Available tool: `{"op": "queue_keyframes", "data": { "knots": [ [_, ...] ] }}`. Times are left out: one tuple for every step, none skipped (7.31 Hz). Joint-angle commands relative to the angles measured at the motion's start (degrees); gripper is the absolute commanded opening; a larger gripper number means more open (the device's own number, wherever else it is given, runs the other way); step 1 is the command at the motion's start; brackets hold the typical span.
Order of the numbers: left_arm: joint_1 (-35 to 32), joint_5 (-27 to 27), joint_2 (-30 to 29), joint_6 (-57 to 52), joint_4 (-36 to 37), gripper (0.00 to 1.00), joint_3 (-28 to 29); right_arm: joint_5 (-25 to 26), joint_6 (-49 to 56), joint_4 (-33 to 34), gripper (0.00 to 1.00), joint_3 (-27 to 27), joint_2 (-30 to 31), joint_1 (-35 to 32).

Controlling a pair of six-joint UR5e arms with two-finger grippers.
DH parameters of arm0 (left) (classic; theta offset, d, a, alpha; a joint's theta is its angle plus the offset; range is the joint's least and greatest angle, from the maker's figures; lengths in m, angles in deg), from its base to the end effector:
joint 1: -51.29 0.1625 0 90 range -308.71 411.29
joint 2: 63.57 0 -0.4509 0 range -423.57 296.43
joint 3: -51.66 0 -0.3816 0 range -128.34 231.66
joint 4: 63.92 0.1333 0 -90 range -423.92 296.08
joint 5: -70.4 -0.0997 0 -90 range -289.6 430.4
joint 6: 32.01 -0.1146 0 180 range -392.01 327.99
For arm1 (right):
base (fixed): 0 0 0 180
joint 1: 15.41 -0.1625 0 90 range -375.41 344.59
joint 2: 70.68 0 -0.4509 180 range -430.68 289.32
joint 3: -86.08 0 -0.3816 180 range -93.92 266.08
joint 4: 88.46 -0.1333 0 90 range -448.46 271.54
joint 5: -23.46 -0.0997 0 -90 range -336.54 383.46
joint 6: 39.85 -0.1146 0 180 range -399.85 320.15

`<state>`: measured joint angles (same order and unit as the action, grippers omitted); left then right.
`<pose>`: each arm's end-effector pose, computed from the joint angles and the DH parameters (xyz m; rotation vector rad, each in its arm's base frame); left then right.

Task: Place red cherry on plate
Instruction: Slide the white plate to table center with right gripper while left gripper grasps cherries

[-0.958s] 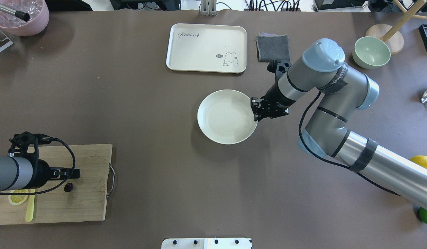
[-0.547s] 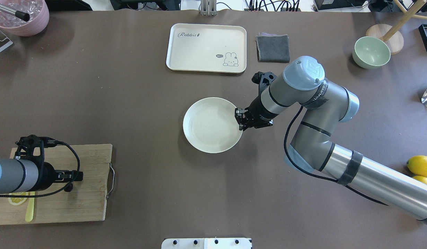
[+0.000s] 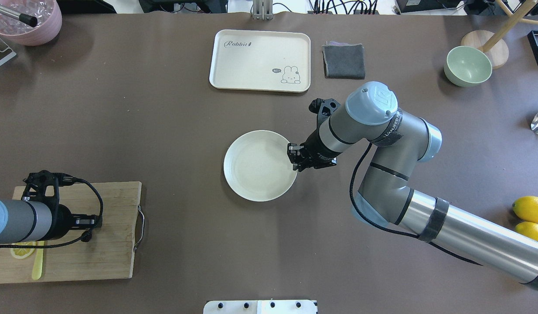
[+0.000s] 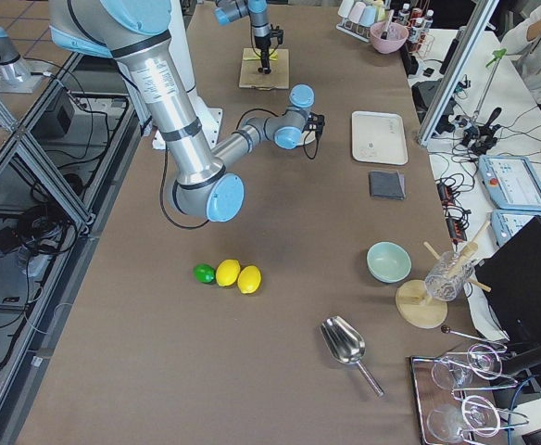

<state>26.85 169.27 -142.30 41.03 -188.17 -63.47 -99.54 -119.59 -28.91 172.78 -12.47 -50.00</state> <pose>0.3466 -0.2845 0.5147 0.1600 0.8353 -0.0576 -0.5415 -0.4595 0.3279 -0.1026 -1.1190 0.0830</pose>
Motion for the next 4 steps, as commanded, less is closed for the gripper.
{"op": "queue_keyframes", "data": {
  "knots": [
    [0.0,-0.2,-0.4,0.0,0.0,0.22,0.1,1.6,-0.9,-1.8,1.00,0.0,0.2,0.1],
    [0.0,-0.1,-0.4,0.0,0.0,0.07,0.1,1.5,-0.9,-2.8,1.00,0.2,0.5,0.0],
    [0.0,-0.1,-0.5,0.0,0.0,0.00,-0.1,1.1,-0.9,-2.9,1.00,0.4,0.9,-1.4],
    [-0.3,0.2,-0.6,-0.3,-0.2,0.00,-0.7,-0.4,-0.9,-3.6,1.00,1.5,1.1,-4.1]
  ]
}}
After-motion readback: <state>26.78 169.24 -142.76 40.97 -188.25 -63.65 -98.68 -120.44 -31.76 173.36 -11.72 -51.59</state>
